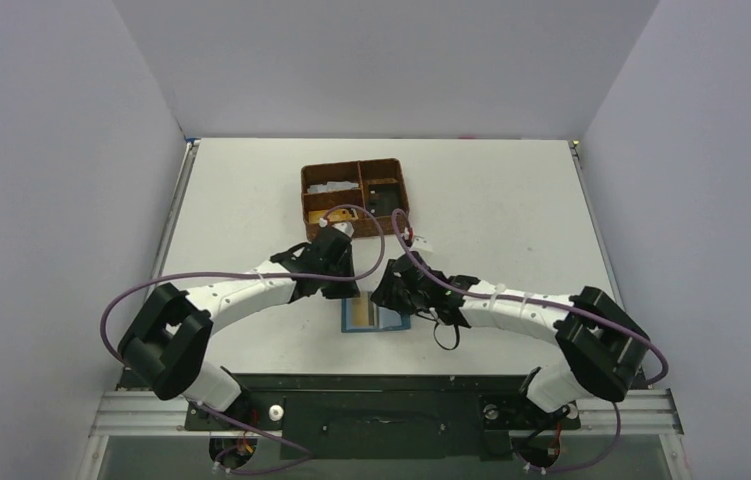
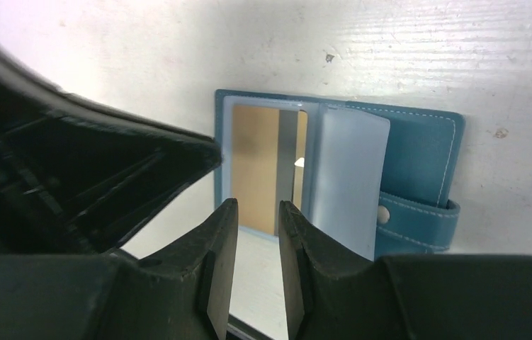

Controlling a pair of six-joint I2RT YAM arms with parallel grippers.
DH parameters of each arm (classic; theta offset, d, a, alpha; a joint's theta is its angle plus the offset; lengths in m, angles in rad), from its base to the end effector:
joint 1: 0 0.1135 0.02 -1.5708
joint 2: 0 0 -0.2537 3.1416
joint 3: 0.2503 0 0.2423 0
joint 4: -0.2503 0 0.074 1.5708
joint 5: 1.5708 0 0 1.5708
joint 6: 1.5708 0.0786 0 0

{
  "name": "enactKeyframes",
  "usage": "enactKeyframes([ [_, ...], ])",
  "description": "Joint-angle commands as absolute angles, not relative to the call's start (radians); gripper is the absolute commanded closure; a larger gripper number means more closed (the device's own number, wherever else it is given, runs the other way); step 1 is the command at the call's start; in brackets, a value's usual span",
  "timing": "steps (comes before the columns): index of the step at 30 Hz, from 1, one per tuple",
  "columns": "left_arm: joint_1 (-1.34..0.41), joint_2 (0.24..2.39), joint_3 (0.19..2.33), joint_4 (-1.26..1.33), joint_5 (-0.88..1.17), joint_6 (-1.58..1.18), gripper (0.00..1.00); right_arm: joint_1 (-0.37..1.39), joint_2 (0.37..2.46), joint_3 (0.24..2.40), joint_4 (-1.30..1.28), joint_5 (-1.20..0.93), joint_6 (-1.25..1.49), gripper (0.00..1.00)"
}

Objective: Take the credit cards out of the card holder
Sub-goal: Remove the credit card from the card holder.

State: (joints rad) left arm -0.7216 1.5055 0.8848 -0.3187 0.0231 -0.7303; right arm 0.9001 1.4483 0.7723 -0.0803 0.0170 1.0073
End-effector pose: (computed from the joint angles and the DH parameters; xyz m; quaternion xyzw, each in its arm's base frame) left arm 0.2386 -0.2123 0.1558 -0.0005 0.9505 -0.2143 0.2249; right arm 0.2004 0.2504 0.1605 0.0526 0.9167 0.3185 0.2356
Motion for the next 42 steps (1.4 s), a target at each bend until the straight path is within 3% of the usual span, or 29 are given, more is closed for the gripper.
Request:
enactKeyframes([
  [1, -0.693, 1.446, 0.852, -0.329, 0.019, -0.705, 0.99, 0.903, 1.53, 0.808, 0.005, -0.025, 1.006, 0.75],
  [42, -0.734, 1.587, 0.792, -0.26, 0.011, -0.756, 1.0, 0.826, 1.653, 0.66, 0.306, -0.168, 1.075, 0.79],
])
